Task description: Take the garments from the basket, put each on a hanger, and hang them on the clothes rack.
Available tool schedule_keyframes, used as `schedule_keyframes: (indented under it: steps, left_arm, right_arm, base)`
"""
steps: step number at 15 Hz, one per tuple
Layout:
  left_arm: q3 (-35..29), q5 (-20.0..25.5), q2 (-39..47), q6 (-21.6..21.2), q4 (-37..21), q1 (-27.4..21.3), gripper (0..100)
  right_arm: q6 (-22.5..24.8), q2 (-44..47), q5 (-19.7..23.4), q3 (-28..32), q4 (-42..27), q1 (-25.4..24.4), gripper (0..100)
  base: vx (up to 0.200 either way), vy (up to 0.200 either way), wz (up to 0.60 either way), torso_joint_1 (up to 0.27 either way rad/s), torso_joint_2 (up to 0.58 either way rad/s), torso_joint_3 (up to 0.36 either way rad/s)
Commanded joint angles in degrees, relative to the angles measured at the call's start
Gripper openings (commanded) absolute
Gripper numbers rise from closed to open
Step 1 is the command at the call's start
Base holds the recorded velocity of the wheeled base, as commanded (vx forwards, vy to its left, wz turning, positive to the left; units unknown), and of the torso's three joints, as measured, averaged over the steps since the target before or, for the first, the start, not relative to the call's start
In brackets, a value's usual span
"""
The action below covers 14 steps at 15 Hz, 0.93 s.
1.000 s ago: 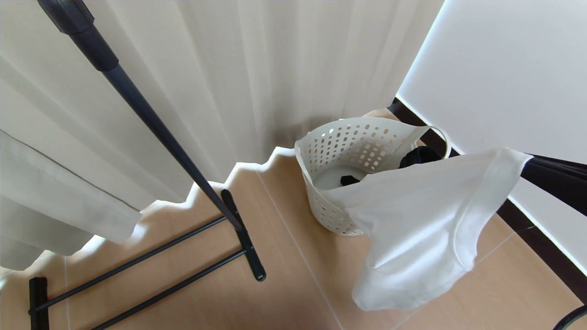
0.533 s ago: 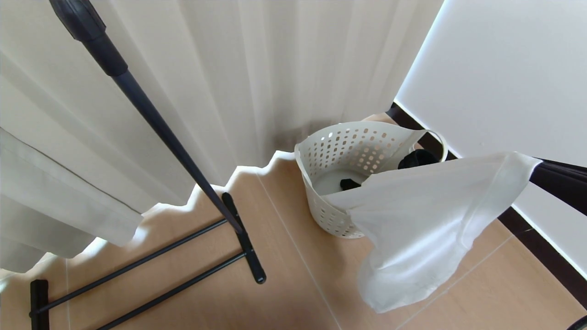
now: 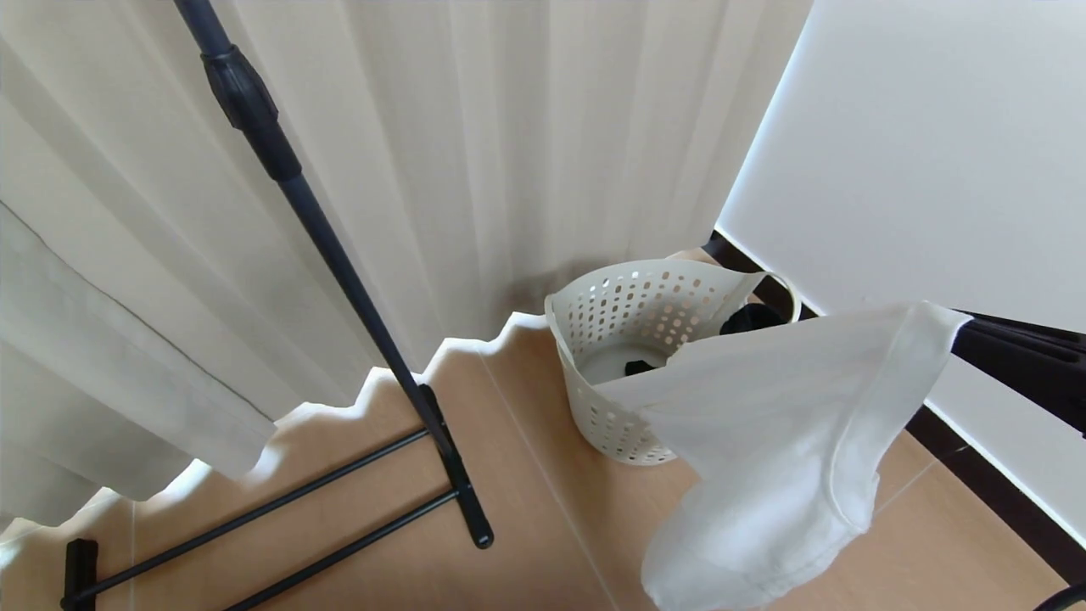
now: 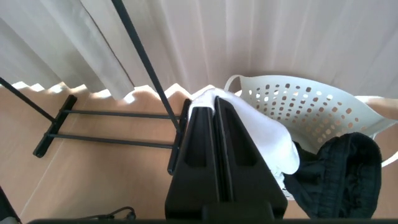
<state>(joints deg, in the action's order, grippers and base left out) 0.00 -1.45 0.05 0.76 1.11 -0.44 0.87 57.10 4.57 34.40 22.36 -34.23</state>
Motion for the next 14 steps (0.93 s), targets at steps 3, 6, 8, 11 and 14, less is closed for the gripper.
schedule_keyframes:
  steps: [3, 6, 8, 11, 14]
  left_arm:
    - [0.0, -0.13, 0.04, 0.04, 0.03, 0.0, 100]
    - [0.0, -0.13, 0.04, 0.04, 0.03, 0.0, 100]
    - [0.0, -0.04, 0.04, 0.04, 0.03, 0.0, 100]
    - [0.0, -0.04, 0.04, 0.04, 0.03, 0.0, 100]
    - [0.0, -0.04, 0.04, 0.04, 0.03, 0.0, 100]
  right_arm:
    - [0.01, 1.08, 0.0, 0.05, -0.03, 0.92, 0]
    - [0.1, 1.08, 0.0, -0.04, -0.03, 0.92, 0]
    - [0.1, 0.99, 0.0, -0.04, 0.05, 0.92, 0]
    - [0.1, 1.08, 0.0, -0.12, -0.03, 0.92, 0]
    - [0.1, 1.08, 0.0, -0.12, 0.05, 0.92, 0]
  base:
    - [0.0, 0.0, 0.0, -0.001, -0.1, 0.089]
    - [0.0, 0.0, 0.0, 0.019, -0.38, -0.142]
    - [0.0, 0.0, 0.0, 0.036, -0.43, -0.173]
    - [0.0, 0.0, 0.0, 0.085, -0.45, -0.17]
    - [0.0, 0.0, 0.0, 0.118, -0.45, -0.147]
